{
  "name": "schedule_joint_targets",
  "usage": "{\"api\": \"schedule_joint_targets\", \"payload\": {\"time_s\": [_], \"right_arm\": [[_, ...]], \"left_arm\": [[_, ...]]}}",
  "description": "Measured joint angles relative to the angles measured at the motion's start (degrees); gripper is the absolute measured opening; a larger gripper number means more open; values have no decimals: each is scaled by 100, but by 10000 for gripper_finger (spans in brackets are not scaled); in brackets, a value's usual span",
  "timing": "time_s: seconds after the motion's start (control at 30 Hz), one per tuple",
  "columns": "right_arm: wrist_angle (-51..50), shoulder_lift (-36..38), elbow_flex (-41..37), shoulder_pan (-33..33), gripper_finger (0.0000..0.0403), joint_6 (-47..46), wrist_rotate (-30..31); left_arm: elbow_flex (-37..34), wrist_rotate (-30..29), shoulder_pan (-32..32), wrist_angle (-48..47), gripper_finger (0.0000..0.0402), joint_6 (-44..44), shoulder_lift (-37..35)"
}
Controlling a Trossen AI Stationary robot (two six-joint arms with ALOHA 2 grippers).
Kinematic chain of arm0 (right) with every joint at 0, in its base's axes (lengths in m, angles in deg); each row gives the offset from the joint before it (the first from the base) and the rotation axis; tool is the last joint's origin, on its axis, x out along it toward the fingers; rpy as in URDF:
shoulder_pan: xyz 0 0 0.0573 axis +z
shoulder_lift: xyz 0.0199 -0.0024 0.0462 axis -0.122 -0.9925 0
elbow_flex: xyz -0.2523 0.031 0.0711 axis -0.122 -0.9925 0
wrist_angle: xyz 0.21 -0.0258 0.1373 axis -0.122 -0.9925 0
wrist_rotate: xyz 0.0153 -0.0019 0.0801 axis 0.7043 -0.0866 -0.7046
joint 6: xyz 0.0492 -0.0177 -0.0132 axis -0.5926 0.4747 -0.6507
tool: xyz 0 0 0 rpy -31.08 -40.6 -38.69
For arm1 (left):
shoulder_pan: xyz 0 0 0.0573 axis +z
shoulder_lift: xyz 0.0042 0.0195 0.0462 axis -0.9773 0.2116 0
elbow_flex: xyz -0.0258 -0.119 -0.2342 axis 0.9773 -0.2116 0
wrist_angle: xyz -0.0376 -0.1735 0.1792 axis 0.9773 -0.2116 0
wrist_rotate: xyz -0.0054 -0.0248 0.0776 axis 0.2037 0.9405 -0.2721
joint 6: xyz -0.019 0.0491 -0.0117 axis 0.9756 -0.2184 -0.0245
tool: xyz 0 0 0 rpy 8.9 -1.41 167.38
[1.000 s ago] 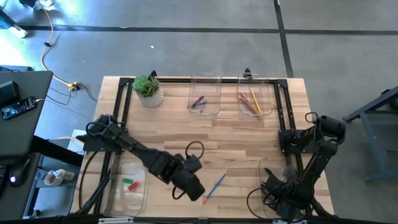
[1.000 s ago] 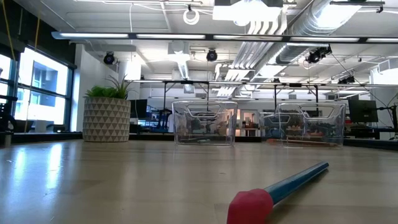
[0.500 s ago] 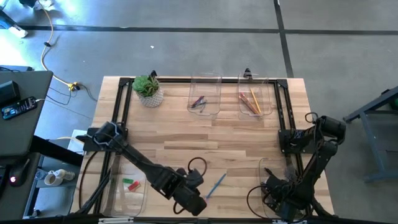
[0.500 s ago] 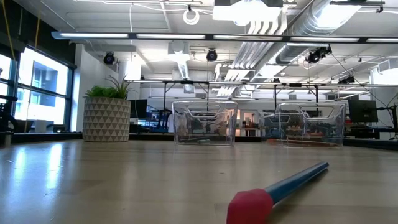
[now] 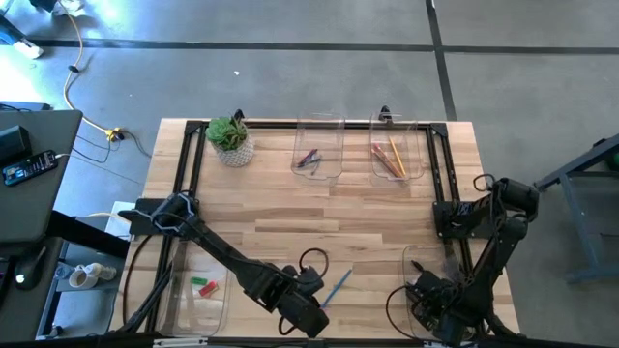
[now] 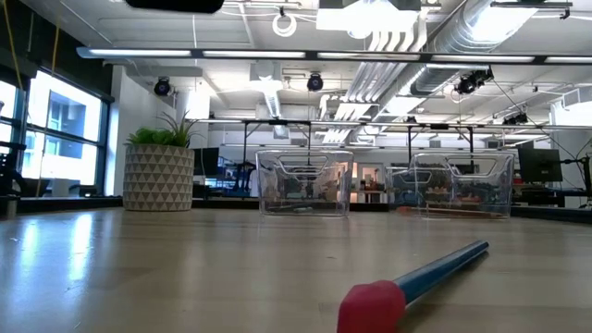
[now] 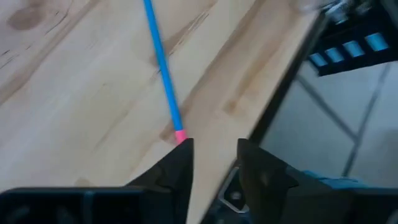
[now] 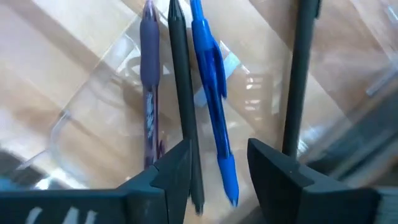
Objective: Sort crayons/erasers/pens/pencils in bins
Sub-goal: Put the light blue pencil into the top right transparent bin
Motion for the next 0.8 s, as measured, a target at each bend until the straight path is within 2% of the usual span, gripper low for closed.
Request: {"api": "schedule_joint_targets", "payload": {"time_s": [0.13,0.27,0.5,0.8], "right_arm": [[-635,141,289,42,149,-215,123],[-1365,231,584,42,149,-326,179],[-2148,281,948,42,149,-322,257],[-2432,283,983,42,149,-306,257]], "left_arm": [[-5,93,52,-30,148,-1,44],[-11,234,96,-47,164,-139,107],[-7,381,302,-229,153,-273,110],[-7,1250,681,-340,131,-463,104]]}}
